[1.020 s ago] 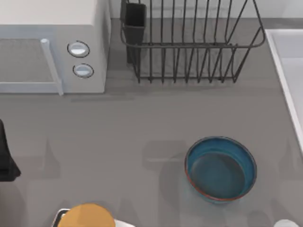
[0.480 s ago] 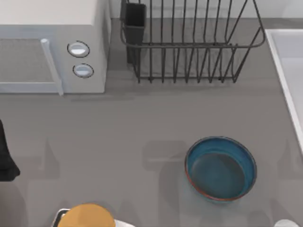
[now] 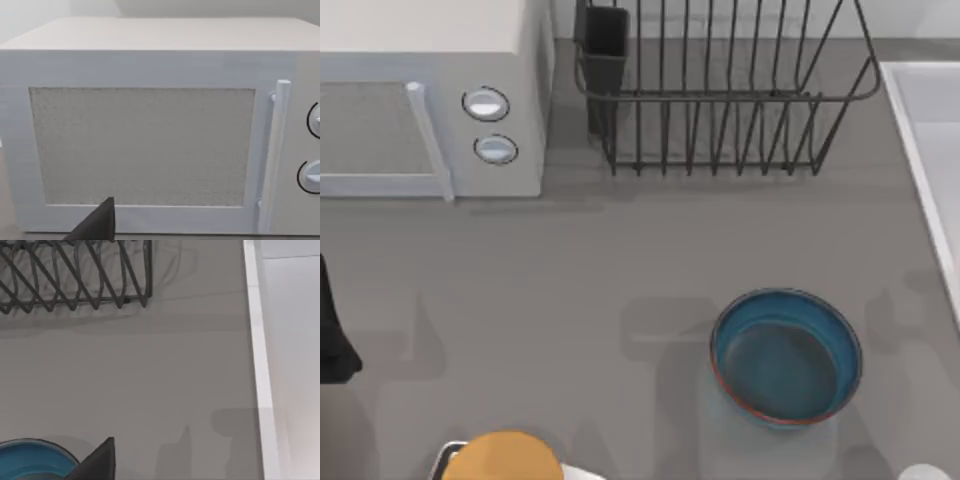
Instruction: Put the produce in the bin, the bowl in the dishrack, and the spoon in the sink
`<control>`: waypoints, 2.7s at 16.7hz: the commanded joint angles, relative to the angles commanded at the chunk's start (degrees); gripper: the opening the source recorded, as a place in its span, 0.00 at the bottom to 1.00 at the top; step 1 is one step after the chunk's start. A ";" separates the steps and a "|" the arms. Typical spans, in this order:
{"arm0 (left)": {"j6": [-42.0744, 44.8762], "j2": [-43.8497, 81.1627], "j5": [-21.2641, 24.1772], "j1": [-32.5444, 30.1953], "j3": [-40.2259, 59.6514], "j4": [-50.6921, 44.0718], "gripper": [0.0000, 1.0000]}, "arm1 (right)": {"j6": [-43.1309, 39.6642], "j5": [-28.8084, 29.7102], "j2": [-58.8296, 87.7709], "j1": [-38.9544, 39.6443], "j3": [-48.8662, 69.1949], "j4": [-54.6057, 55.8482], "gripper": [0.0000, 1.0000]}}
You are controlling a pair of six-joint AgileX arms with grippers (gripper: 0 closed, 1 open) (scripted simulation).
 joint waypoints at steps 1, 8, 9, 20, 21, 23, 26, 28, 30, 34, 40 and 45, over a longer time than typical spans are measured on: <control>0.00 0.00 0.00 0.00 0.00 0.00 1.00 | 1.64 -0.06 6.00 1.55 4.16 -3.93 1.00; 0.00 0.00 0.00 0.00 0.00 0.00 1.00 | 12.18 -0.67 44.06 11.76 31.19 -29.58 1.00; 0.00 0.00 0.00 0.00 0.00 0.00 1.00 | 13.34 -0.67 47.98 12.95 34.37 -32.49 1.00; 0.00 0.00 0.00 0.00 0.00 0.00 1.00 | 17.62 -0.36 62.79 17.26 46.72 -43.23 1.00; 0.00 0.00 0.00 0.00 0.00 0.00 1.00 | 17.60 -0.36 62.86 17.28 46.55 -43.07 1.00; 0.00 0.00 0.00 0.00 0.00 0.00 1.00 | 17.56 -0.34 63.55 17.37 44.88 -41.04 1.00; 0.00 0.00 0.00 0.00 0.00 0.00 1.00 | 17.66 -0.32 65.82 17.49 40.14 -33.65 1.00; 0.00 0.00 0.00 0.00 0.00 0.00 1.00 | 17.78 -0.32 67.69 17.56 36.40 -27.55 1.00; 0.00 0.00 0.00 0.00 0.00 0.00 1.00 | 17.89 -0.31 69.28 17.66 33.25 -22.97 1.00; 0.00 0.00 0.00 0.00 0.00 0.00 1.00 | 17.99 -0.31 70.24 17.73 31.39 -20.61 1.00; 0.00 0.00 0.00 0.00 0.00 0.00 1.00 | 17.99 -0.31 70.24 17.73 31.39 -20.61 0.70; 0.00 0.00 0.00 0.00 0.00 0.00 1.00 | 17.99 -0.31 70.24 17.73 31.39 -20.61 0.32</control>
